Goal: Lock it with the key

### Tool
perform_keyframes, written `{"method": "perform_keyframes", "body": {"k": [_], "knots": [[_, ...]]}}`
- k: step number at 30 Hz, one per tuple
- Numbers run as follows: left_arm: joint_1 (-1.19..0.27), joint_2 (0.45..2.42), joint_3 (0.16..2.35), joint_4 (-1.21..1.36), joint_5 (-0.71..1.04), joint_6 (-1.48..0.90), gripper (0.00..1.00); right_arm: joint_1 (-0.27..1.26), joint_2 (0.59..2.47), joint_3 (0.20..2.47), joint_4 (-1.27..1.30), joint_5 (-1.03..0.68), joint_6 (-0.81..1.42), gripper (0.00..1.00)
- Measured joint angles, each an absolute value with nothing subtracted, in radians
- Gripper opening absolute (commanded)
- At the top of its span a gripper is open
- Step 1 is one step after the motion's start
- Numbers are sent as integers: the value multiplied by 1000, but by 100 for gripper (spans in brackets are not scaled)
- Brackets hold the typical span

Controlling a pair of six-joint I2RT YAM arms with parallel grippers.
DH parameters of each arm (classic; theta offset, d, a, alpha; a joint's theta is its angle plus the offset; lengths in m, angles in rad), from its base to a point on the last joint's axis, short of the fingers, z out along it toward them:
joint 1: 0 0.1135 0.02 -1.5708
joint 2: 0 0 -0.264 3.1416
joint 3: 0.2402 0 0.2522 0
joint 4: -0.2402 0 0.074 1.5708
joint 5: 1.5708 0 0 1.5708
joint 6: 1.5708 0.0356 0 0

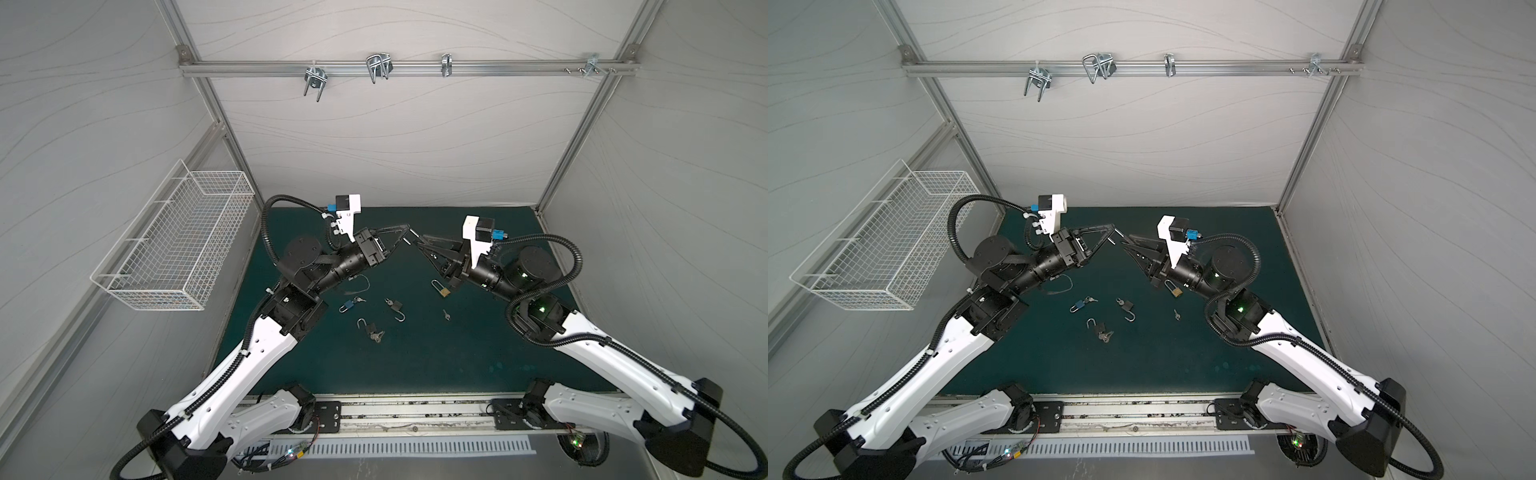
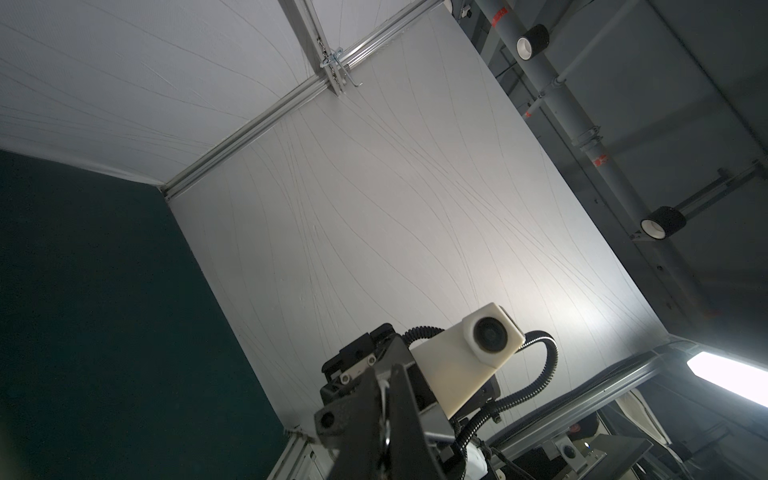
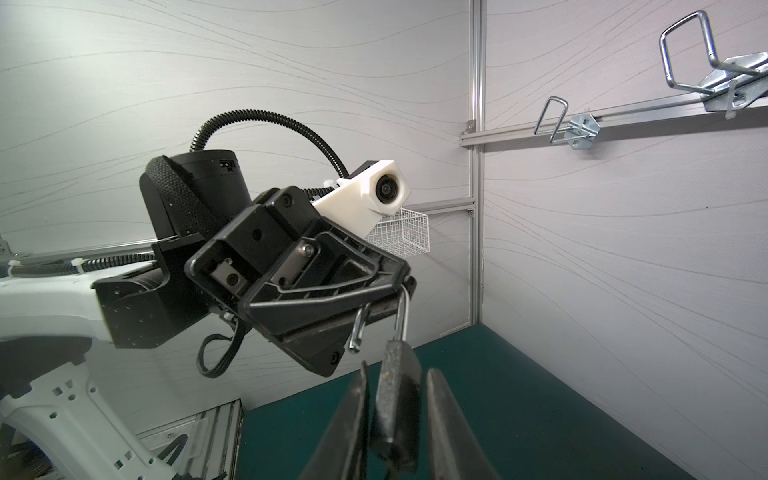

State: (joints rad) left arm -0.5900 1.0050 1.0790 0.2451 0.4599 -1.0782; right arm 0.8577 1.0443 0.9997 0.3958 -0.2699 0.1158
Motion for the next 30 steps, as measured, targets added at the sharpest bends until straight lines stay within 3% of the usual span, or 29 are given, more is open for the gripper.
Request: {"method": "perform_keyframes", "body": {"k": [5, 15, 21, 30], "knots": [[-590, 1004, 1076, 246, 459, -1079, 0, 858, 1056, 1006, 391, -270, 116, 24], [-590, 995, 1071, 245, 458, -1081, 0, 864, 1066, 1025, 374, -273, 145, 0], [-590, 978, 1074, 223, 464, -1011, 0, 865, 1065, 1068, 298, -312, 220, 0], [-601, 942, 1176, 165, 588, -797, 0, 855, 1065, 1219, 201, -537, 509, 0]]}}
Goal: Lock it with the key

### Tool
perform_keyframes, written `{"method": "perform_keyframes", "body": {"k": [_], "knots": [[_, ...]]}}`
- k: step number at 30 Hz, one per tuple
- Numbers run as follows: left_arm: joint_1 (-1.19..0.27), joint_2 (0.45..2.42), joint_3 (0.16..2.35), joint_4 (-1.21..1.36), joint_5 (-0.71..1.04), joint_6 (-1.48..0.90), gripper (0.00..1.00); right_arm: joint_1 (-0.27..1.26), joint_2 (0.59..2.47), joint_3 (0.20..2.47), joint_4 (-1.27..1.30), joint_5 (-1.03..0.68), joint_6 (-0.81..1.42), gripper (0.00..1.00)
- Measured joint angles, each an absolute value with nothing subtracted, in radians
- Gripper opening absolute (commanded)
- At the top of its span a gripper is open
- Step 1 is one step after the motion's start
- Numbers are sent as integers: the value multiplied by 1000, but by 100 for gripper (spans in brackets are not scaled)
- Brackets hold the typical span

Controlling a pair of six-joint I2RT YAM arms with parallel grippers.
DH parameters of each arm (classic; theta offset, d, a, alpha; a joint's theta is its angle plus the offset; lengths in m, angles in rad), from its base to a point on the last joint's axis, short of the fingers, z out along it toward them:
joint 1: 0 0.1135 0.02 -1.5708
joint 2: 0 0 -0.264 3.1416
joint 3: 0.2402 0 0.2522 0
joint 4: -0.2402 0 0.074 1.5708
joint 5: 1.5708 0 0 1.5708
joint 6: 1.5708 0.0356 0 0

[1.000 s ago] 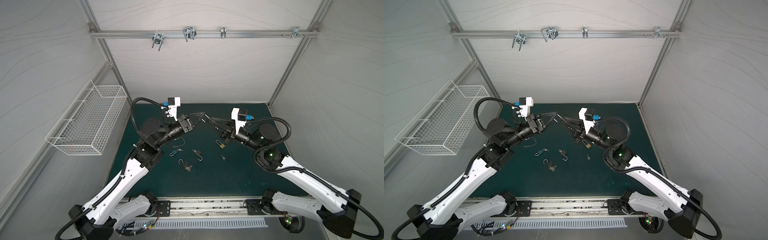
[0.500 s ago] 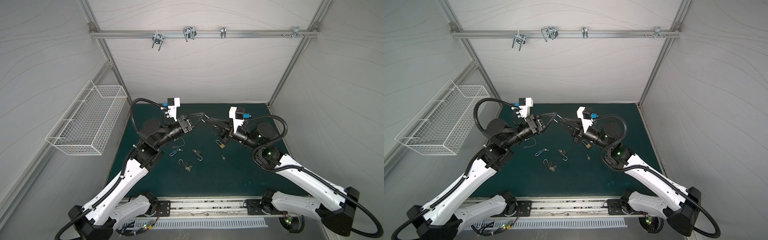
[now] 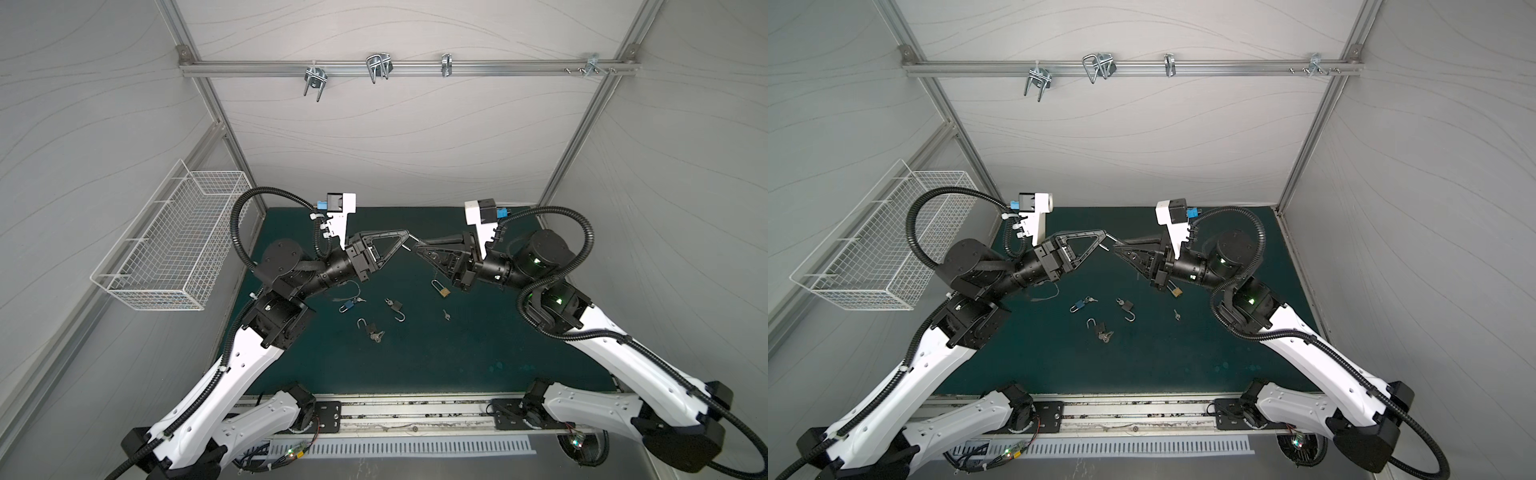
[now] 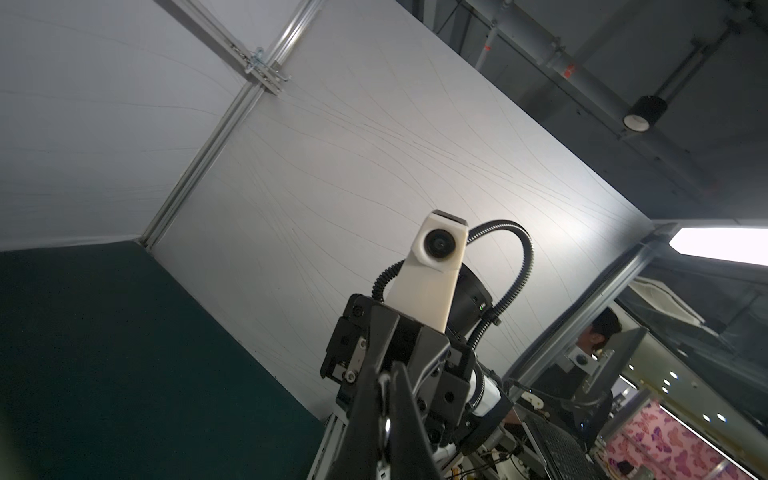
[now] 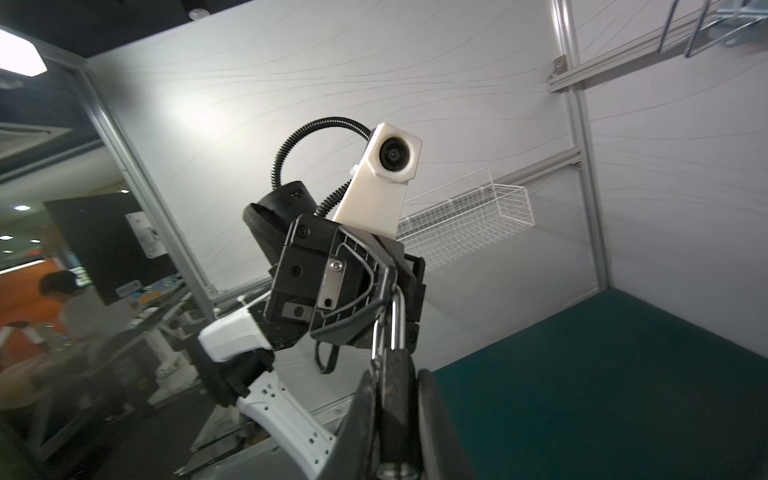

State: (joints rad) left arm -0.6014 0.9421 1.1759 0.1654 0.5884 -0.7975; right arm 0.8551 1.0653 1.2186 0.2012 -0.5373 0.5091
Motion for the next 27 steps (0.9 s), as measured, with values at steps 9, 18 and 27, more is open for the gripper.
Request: {"method": "perform_keyframes", "body": {"k": [9, 18, 27], "knots": [[-603, 953, 1219, 166, 661, -729, 0, 843, 1082, 1272, 204, -651, 694, 0], [-602, 985, 1232, 180, 674, -736, 0, 834, 1082, 1290, 162, -639, 682, 0], [-624, 996, 1207, 233, 668, -740, 0, 829, 1096, 1303, 165, -630, 684, 0]]}}
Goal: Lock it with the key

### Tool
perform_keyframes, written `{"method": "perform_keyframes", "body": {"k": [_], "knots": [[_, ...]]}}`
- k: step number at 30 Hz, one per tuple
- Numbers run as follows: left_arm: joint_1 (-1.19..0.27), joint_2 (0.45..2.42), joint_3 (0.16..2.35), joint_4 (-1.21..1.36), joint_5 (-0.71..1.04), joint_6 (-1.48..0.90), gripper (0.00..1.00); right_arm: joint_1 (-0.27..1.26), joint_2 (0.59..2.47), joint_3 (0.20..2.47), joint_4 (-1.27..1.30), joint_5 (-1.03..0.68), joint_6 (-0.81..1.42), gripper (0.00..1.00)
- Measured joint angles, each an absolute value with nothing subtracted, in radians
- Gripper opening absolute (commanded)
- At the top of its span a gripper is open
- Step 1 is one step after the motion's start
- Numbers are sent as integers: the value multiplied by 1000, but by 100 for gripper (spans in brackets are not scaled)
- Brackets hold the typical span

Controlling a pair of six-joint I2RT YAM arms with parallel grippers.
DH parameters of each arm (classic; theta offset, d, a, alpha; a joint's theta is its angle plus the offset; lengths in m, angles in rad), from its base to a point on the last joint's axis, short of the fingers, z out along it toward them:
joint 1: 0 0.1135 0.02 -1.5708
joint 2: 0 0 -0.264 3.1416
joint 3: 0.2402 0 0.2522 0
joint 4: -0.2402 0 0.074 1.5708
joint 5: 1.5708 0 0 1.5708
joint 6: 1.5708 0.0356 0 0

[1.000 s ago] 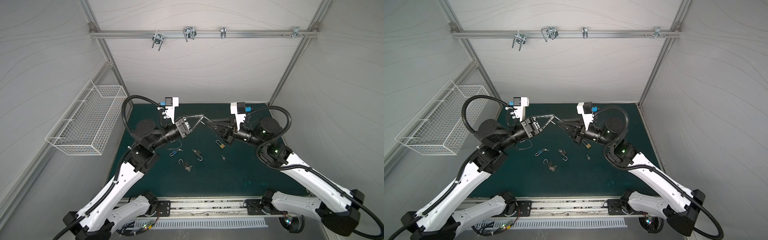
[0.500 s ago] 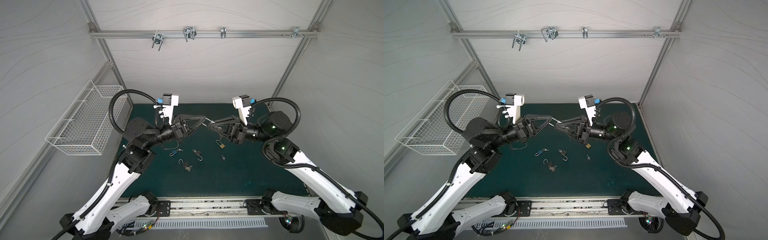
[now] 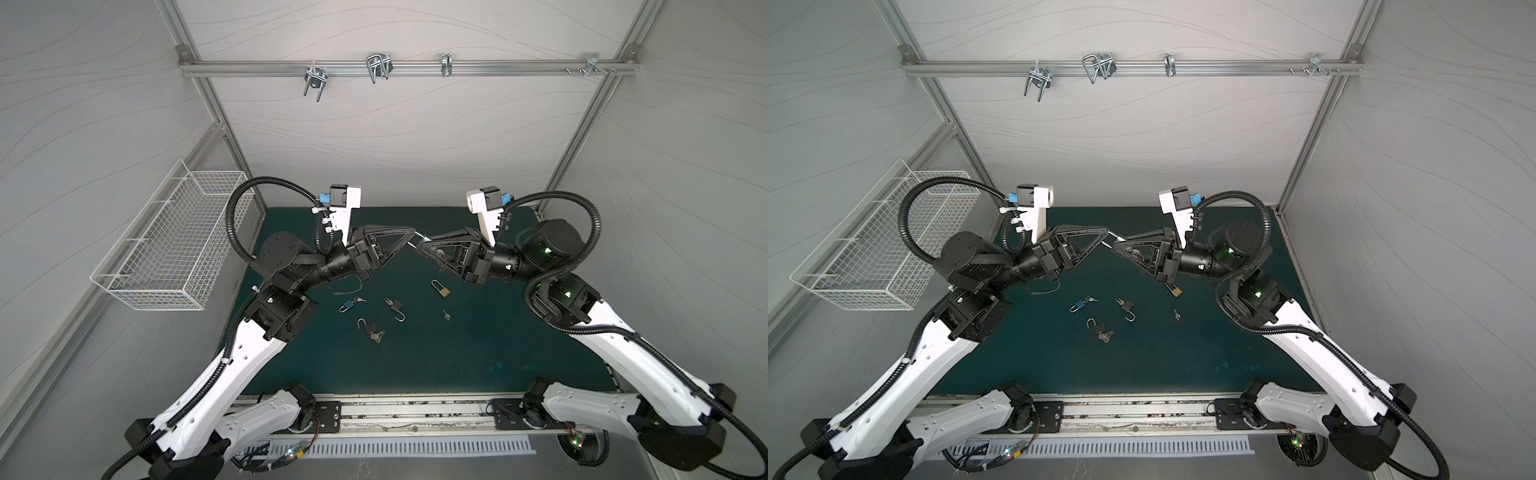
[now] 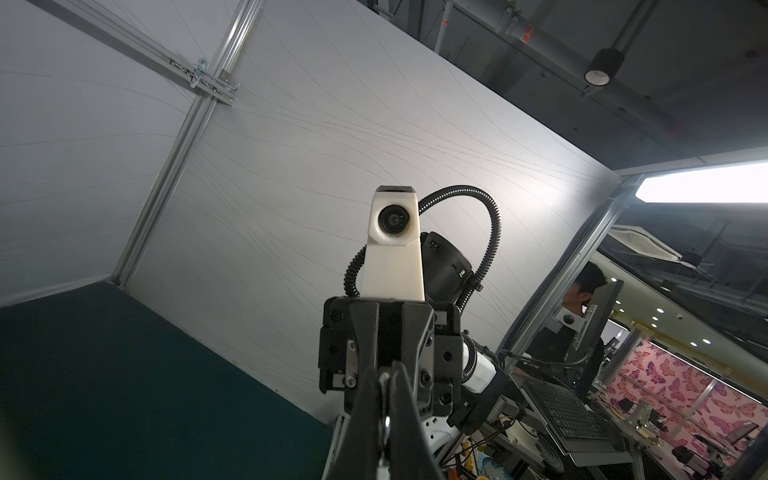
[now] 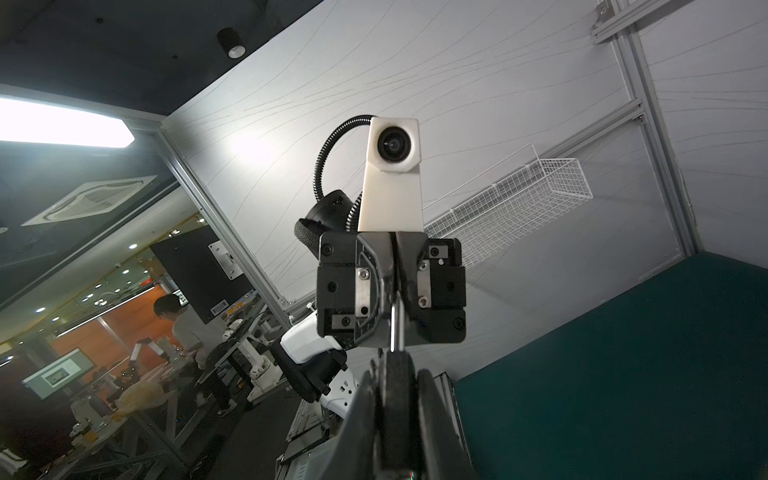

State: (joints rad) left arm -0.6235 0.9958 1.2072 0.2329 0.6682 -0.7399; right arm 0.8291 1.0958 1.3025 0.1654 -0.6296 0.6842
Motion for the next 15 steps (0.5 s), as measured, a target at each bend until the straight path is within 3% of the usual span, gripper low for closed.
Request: {"method": "perform_keyframes", "body": {"k": [15], "knots": [[-726, 1033, 1208, 356, 564, -694, 0, 818, 1112, 1375, 172, -664, 681, 0]]}}
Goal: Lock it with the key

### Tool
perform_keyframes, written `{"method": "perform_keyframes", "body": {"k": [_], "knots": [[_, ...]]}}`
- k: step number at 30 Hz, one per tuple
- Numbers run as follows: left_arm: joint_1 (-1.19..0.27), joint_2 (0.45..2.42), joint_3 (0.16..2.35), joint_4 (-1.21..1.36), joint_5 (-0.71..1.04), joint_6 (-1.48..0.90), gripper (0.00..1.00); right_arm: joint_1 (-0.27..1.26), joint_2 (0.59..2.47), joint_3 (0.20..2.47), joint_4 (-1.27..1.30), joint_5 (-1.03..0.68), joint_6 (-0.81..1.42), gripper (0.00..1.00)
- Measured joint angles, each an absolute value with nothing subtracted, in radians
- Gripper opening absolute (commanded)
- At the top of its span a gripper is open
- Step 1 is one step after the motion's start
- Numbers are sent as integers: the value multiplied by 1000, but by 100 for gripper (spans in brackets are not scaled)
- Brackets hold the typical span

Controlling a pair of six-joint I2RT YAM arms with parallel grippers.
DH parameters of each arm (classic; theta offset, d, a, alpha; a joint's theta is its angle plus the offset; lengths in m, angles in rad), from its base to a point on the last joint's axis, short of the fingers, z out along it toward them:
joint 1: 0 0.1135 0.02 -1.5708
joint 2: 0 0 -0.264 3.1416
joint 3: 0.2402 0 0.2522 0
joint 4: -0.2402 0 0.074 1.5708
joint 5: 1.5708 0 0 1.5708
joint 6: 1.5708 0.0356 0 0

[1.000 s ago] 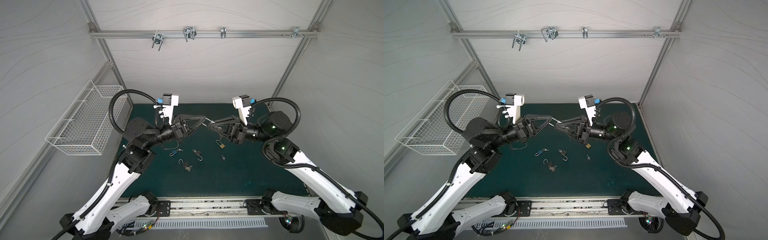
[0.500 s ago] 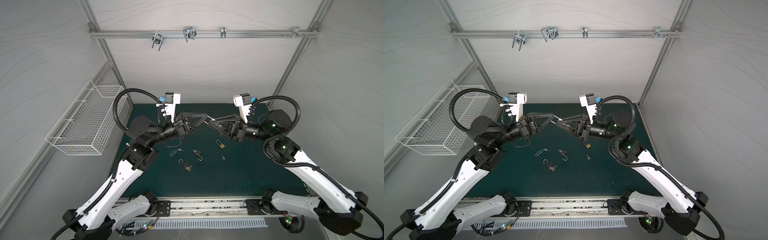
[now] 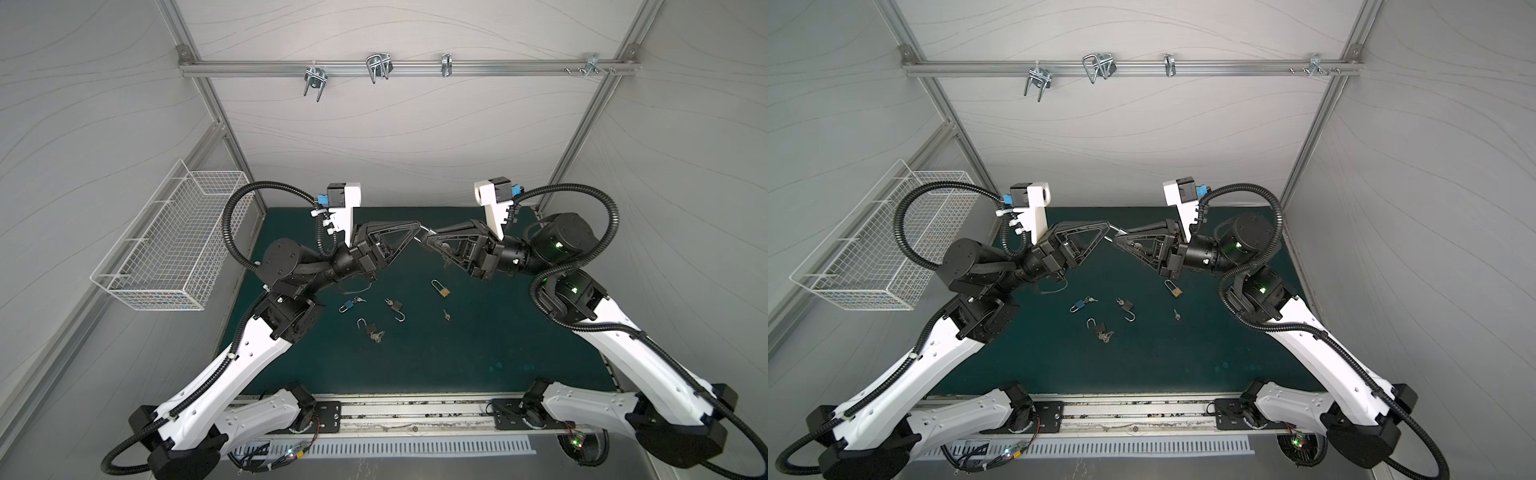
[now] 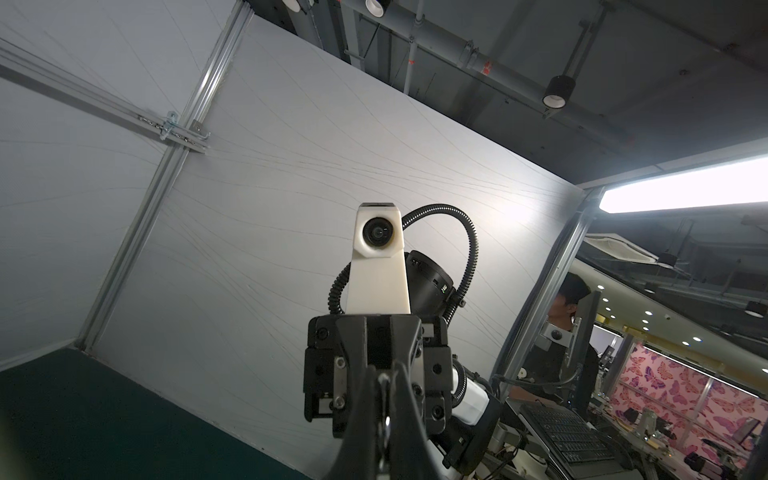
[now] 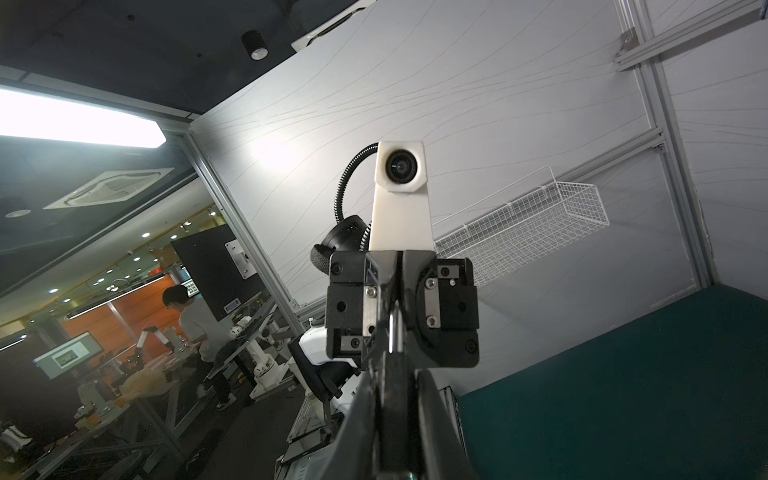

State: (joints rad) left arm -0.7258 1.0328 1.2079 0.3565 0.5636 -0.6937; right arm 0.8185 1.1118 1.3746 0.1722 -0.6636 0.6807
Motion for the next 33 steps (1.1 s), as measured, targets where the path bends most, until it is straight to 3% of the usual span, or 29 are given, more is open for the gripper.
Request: {"method": "perform_keyframes", "body": {"k": [11, 19, 25, 26, 27, 28, 31, 33], "knots": [[-779, 1045, 1243, 323, 508, -587, 0, 813, 1102, 1407, 130, -670, 625, 0], [-591, 1019, 1119, 320, 658, -706, 0, 813, 1066, 1277, 29, -571, 534, 0], [-553, 1031, 1108, 300, 726, -764, 0, 811, 1047, 1228, 17, -541, 524, 0], [-553, 1034, 1105, 311, 732, -776, 0, 812, 1042, 1224, 19, -538, 524, 13], [-553, 1038, 1100, 329, 736, -791, 0, 812, 1038, 1221, 18, -530, 525, 38], [-553, 1045, 1096, 345, 733, -808, 0, 812, 1034, 1217, 18, -524, 518, 55], [-545, 1070, 1075, 374, 707, -854, 0, 814, 1021, 1202, 22, -501, 492, 77], [-540, 1082, 1064, 372, 690, -875, 0, 814, 1007, 1183, 21, -480, 467, 82]]}}
